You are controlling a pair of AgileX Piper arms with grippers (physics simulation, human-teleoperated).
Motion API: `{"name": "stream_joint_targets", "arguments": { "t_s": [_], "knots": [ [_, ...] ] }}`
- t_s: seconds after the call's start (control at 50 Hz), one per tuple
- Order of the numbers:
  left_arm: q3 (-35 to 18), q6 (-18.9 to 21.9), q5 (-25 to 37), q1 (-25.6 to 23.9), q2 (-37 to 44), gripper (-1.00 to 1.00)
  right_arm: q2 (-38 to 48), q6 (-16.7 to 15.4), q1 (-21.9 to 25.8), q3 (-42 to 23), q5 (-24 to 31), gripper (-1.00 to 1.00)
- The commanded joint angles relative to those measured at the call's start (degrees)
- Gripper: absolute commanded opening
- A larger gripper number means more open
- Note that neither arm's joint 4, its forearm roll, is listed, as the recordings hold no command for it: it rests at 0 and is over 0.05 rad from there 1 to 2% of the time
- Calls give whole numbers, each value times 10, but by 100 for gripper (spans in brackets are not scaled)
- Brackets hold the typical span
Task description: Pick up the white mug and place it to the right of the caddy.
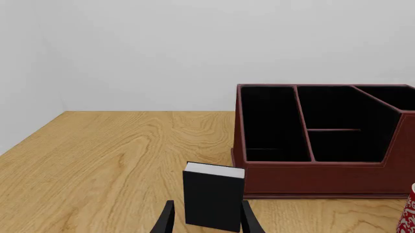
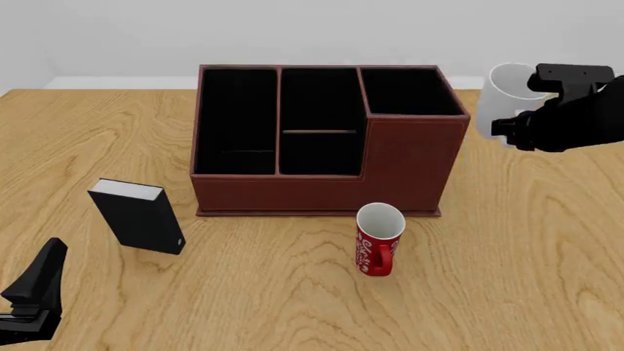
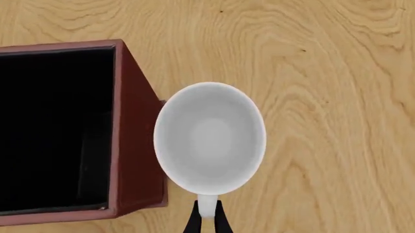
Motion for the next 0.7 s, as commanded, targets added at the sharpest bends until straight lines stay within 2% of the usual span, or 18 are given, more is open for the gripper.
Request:
{"name": "stream_joint_targets", "arguments": {
  "t_s": [0.02, 0.28, 0.7],
  "knots": [
    [0, 0, 0, 0, 0, 100, 24, 4, -3, -4, -8, -100],
    [0, 0, 0, 0, 0, 100, 61, -5, -19, 10, -23, -100],
    [0, 0, 0, 0, 0, 100, 80, -3, -9, 33, -51, -100]
  ]
}}
